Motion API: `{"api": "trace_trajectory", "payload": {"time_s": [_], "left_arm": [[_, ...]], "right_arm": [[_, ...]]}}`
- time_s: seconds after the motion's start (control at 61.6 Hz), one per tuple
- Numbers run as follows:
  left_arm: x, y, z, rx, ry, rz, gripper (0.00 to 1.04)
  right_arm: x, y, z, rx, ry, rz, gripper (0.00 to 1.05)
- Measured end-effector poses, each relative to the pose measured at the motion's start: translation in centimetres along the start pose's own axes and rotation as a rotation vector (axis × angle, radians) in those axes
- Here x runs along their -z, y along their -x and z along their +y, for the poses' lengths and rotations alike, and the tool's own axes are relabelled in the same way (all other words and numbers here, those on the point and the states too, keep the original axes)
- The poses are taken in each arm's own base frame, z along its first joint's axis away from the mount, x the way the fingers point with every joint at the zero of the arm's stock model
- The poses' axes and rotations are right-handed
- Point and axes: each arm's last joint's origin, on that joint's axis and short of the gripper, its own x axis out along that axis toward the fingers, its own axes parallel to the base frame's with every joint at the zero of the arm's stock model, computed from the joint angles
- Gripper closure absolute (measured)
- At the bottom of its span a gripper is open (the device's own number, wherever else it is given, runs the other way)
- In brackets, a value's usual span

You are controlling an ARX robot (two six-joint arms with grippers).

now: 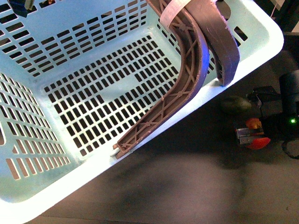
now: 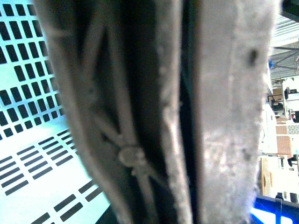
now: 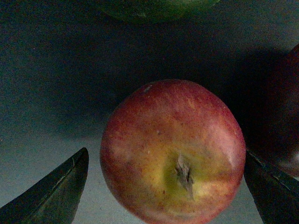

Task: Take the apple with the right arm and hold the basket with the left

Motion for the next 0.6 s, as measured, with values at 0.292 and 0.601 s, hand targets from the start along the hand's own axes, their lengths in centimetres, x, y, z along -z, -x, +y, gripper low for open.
{"api": "trace_trajectory", "payload": {"time_s": [0.292, 0.601], "left_arm": [[0.0, 0.0, 0.0, 0.0, 0.0, 0.0, 0.89], [0.0, 0.0, 0.0, 0.0, 0.0, 0.0, 0.89]], "right_arm": [[0.24, -0.8, 0.17, 0.001, -0.018, 0.014, 0.11], [0.7, -0.44, 0.11, -0.005, -0.042, 0.006, 0.25]]}}
